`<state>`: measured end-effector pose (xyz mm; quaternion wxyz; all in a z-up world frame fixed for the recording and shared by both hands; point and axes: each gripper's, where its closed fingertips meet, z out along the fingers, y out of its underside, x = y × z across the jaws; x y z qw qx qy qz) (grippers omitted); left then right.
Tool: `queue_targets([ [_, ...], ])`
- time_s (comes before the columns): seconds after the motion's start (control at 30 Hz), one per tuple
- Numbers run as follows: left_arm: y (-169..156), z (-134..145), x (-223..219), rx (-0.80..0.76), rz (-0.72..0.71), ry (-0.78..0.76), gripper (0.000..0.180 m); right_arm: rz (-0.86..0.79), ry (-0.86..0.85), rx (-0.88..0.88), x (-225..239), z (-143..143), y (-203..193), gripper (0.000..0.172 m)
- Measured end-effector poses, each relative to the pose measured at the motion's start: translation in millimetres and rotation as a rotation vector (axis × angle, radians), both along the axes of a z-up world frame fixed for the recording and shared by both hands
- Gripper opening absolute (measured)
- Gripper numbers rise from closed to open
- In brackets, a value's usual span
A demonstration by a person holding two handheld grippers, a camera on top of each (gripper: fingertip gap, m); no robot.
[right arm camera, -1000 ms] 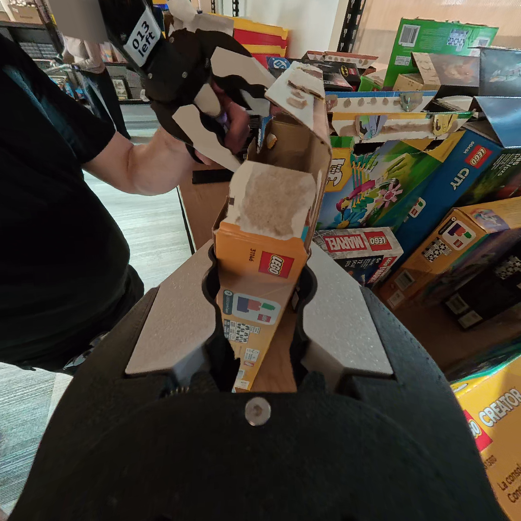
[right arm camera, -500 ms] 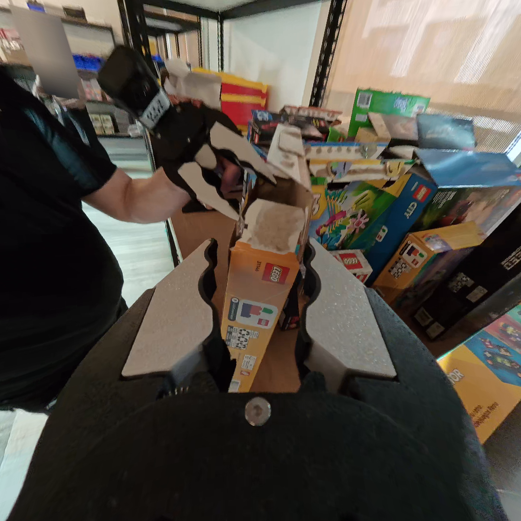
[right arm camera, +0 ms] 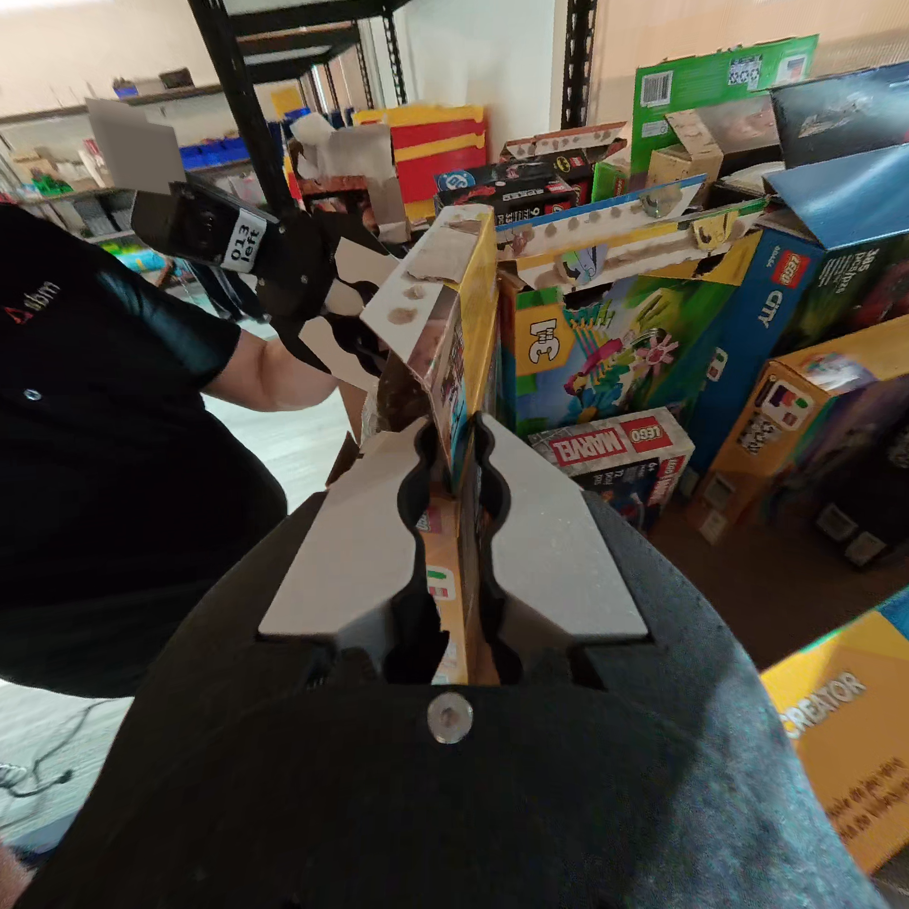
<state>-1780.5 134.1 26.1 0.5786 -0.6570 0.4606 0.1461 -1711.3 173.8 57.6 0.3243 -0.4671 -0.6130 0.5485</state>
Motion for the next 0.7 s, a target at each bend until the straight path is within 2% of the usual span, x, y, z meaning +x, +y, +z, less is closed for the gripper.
queue_targets([
  [0.1,-5.2,4.4,-0.5,0.023,-0.010,-0.014,0.049,-0.059,-0.015,0.081,0.9,-3.2,7.6,0.000],
  [0.23,-26.7,41.1,1.0,0.102,-0.054,-0.030,0.054,-0.061,-0.019,0.152,1.5,-3.2,4.1,0.000],
  [0.33,-26.2,72.6,0.3,0.110,-0.077,-0.003,0.069,-0.074,-0.020,0.194,2.0,-3.3,3.4,0.000],
  [0.4,-14.2,75.4,-2.8,0.031,-0.074,0.040,0.080,-0.076,-0.024,0.210,2.1,-3.5,2.9,0.000],
  [0.6,13.2,60.1,-16.4,-0.165,-0.097,0.151,0.077,-0.066,-0.025,0.235,2.4,-3.8,2.9,0.000],
  [0.67,6.4,68.5,-13.5,-0.232,-0.178,0.092,0.055,-0.066,-0.027,0.259,2.4,-3.7,3.0,0.000],
  [0.7,5.3,73.6,-16.0,-0.267,-0.191,0.067,0.052,-0.063,-0.029,0.268,2.5,-3.9,2.3,0.000],
])
